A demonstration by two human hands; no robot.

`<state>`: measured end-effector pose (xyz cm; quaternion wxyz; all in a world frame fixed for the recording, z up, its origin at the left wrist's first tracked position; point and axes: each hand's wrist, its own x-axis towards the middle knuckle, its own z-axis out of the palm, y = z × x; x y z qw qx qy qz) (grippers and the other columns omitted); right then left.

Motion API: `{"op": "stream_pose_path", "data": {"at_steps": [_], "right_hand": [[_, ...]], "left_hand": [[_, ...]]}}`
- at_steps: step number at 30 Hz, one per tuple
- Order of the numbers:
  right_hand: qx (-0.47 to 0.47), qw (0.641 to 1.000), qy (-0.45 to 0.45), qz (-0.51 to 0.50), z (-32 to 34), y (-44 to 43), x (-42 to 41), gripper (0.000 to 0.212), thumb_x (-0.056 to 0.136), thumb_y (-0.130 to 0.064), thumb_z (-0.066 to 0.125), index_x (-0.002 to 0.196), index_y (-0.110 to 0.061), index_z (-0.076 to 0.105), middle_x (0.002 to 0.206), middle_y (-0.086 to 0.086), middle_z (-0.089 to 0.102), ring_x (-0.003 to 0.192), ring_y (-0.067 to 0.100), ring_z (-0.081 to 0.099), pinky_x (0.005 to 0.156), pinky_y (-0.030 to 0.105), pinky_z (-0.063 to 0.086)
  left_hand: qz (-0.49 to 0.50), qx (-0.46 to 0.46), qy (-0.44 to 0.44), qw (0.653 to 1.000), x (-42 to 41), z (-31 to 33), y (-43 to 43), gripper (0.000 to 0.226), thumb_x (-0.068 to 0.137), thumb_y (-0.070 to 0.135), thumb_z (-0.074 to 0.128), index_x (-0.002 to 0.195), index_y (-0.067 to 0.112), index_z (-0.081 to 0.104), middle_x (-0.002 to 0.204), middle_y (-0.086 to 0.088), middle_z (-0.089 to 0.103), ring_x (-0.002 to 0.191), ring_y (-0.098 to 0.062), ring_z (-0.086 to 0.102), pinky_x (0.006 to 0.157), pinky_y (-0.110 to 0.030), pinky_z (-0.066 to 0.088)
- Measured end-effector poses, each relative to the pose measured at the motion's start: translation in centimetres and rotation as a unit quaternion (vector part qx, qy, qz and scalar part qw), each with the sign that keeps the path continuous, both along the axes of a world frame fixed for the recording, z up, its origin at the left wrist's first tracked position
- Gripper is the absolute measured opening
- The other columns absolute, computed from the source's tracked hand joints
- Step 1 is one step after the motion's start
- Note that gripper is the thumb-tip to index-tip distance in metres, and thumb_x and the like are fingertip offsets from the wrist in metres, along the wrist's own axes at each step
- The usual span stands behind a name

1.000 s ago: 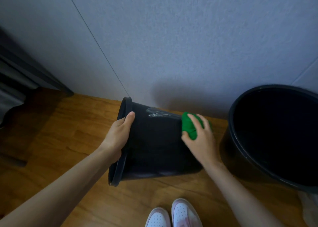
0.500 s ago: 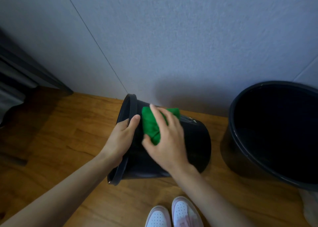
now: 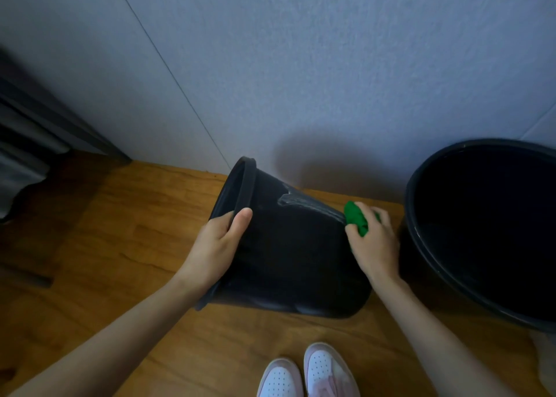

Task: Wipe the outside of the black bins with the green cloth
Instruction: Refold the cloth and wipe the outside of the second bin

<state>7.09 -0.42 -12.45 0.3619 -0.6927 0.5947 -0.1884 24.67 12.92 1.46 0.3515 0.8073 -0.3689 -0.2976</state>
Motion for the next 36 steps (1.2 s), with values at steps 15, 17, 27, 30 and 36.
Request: {"op": "stream_pose_path", "data": {"at_steps": [15, 17, 27, 30, 36], "right_hand": [[-0.163, 0.962, -0.151, 0.156, 8.8, 6.3, 6.8, 0.046, 0.084, -0.037, 0.039, 0.128, -0.035, 0.05, 0.131, -0.003, 0.046, 0.125, 0.018, 0.042, 0.095, 0.047, 0.043], [-0.154, 0.971, -0.131, 0.124, 7.5, 4.9, 6.0, 0.048, 0.082, -0.038, 0.037, 0.126, -0.031, 0.054, 0.128, 0.0, 0.049, 0.118, 0.02, 0.047, 0.093, 0.04, 0.044], [-0.097, 0.995, -0.016, 0.026, 1.0, 2.2, 0.0, 0.039, 0.089, -0.018, 0.053, 0.128, -0.021, 0.055, 0.133, 0.007, 0.046, 0.117, 0.029, 0.048, 0.092, 0.044, 0.046], [-0.128, 0.99, -0.018, 0.049, 1.0, 2.9, 0.0, 0.04, 0.085, -0.015, 0.057, 0.125, -0.02, 0.058, 0.129, 0.007, 0.049, 0.114, 0.029, 0.05, 0.091, 0.046, 0.046], [-0.195, 0.978, -0.057, 0.043, 1.9, 3.5, 0.1, 0.035, 0.076, -0.021, 0.057, 0.109, -0.014, 0.066, 0.112, 0.007, 0.058, 0.102, 0.027, 0.056, 0.084, 0.048, 0.05]], "left_hand": [[-0.051, -0.016, -0.026, 0.998, -0.4, 0.0, 0.1, 0.042, 0.095, 0.033, 0.039, 0.07, 0.003, 0.055, 0.056, 0.001, 0.053, 0.046, -0.004, 0.048, 0.044, -0.017, 0.037], [-0.055, -0.006, -0.035, 0.998, -0.3, -0.1, 0.4, 0.045, 0.094, 0.036, 0.039, 0.072, 0.002, 0.055, 0.062, -0.005, 0.058, 0.054, -0.008, 0.056, 0.051, -0.023, 0.044], [0.084, -0.021, 0.221, 0.971, -1.6, 0.6, -0.3, 0.022, 0.097, 0.018, 0.039, 0.103, 0.023, 0.059, 0.097, 0.005, 0.062, 0.091, -0.01, 0.058, 0.079, -0.02, 0.042], [0.164, -0.044, 0.324, 0.931, -0.8, 1.2, -1.7, 0.02, 0.094, 0.022, 0.047, 0.098, 0.01, 0.062, 0.093, -0.006, 0.064, 0.085, -0.018, 0.059, 0.081, -0.029, 0.047], [0.087, 0.019, 0.192, 0.977, -0.5, 1.3, -2.4, 0.025, 0.096, 0.035, 0.045, 0.097, 0.02, 0.064, 0.093, -0.001, 0.072, 0.089, -0.017, 0.068, 0.083, -0.033, 0.053]]}}
